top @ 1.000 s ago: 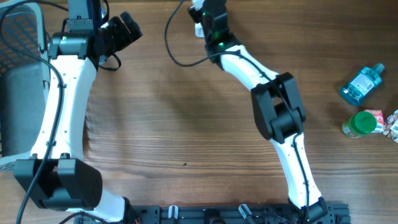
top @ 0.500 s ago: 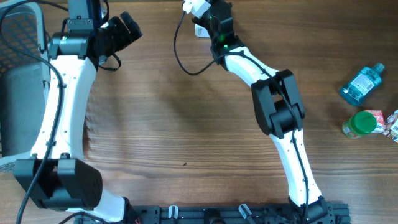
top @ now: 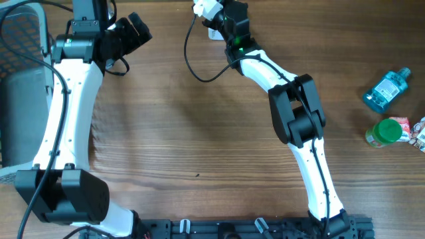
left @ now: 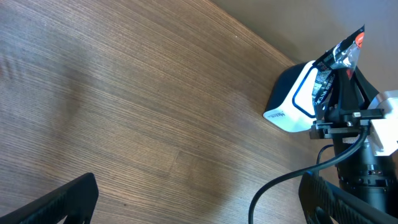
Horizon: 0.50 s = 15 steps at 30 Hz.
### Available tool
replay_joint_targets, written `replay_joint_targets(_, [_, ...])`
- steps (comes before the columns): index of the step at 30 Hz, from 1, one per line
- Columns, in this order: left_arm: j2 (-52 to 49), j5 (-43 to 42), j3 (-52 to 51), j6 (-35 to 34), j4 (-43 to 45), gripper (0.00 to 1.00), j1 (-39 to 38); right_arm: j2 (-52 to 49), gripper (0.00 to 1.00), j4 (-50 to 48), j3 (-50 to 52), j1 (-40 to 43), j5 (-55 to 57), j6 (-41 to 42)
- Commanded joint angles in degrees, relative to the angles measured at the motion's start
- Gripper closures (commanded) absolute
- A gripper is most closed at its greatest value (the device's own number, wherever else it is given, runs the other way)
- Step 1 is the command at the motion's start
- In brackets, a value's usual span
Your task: Scan the item barcode
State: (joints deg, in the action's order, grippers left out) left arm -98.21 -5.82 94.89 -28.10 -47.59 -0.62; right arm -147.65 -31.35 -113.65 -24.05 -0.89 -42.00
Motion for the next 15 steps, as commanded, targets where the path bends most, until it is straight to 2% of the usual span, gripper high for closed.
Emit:
replay_joint_targets(1, [1.09,0.37,0.81,0.90,0.11,0.00,0.15,-2.56,0.95,-1.07,-1.68,-0.15,-1.62,3.17])
replay_joint_targets(10, [1.09,0.37,0.81,0.90,0.11,0.00,0.15,-1.51,0.95,-1.79,-1.68,-0.42,4.26,0.61])
replay_joint_targets(13, [1.09,0.37,0.81,0.90,0.11,0.00,0.15,3.58,0.95,5.75,-1.64,-0.50,6.23,1.70])
replay_joint_targets(15, [1.09,0.37,0.81,0.90,0.11,0.00,0.15,8.90,0.95,12.94,-1.64,-0.50,11.50,5.38])
